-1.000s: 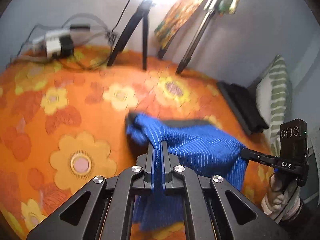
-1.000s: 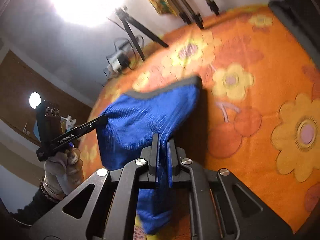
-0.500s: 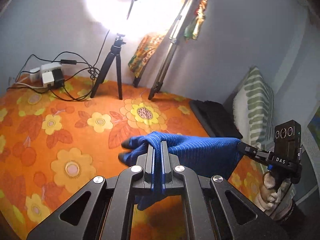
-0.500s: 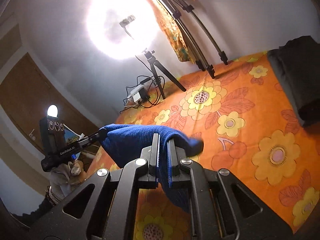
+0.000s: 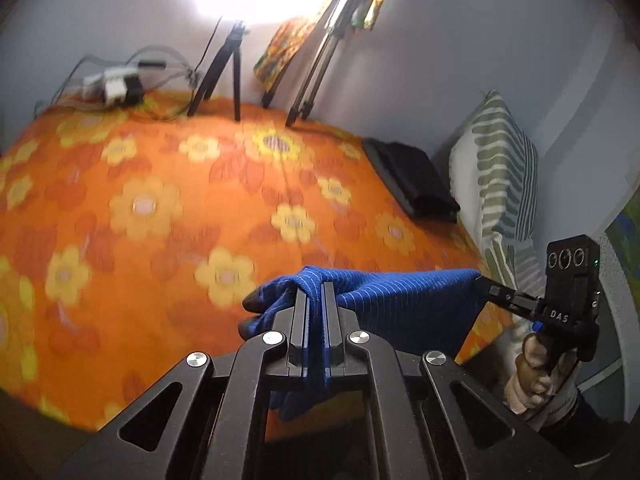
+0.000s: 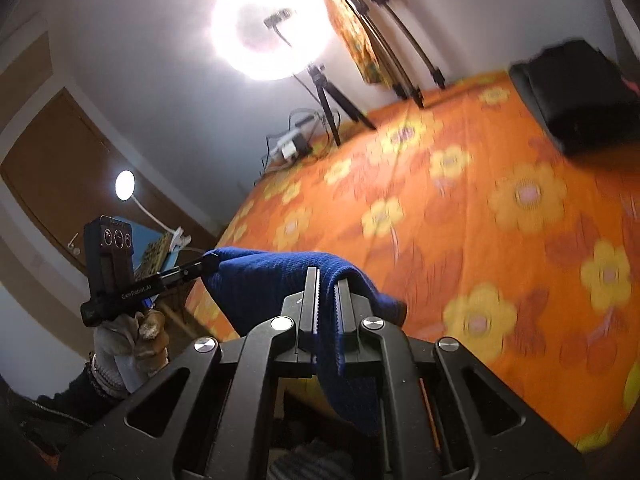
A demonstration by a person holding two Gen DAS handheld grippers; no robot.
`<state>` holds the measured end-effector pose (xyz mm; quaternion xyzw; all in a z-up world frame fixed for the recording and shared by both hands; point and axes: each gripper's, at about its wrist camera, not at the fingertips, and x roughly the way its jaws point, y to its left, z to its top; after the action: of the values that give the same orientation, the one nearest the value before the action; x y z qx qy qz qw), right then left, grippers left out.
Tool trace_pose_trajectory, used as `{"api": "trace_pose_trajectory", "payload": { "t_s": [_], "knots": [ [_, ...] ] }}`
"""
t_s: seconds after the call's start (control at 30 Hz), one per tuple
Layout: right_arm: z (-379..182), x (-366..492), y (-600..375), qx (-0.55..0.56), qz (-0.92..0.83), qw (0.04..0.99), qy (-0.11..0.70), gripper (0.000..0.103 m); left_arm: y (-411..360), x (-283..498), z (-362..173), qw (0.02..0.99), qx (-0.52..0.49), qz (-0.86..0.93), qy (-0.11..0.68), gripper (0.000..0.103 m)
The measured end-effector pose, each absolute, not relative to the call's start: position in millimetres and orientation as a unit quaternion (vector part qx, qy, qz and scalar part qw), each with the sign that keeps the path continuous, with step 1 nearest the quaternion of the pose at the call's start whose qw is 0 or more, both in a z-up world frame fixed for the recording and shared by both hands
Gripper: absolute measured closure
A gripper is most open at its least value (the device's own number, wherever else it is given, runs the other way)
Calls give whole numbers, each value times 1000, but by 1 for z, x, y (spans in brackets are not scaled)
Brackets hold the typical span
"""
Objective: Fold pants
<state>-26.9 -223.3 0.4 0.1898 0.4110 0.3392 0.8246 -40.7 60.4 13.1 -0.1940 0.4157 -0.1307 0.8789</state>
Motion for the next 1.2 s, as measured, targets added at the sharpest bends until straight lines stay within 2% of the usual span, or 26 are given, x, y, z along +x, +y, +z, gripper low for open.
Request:
{"api": "trace_pose_trajectory", "payload": {
  "t_s": [0.23,0.5,0.83,1.2],
  "knots": [
    [-26,-2,-226,197,329,802,458,96,65,-27,-11,857,-233,-127,442,100],
    [-59,77,-229,230,292,788,491,96,65,49,-44,839,-250,-116,469,100],
    [-77,122,-226,237,271,789,498,96,77,114,-75,821,-277,-91,491,99],
    [-103,135,-236,257,231,786,512,96,86,139,-64,845,-243,-70,471,99]
  ]
}}
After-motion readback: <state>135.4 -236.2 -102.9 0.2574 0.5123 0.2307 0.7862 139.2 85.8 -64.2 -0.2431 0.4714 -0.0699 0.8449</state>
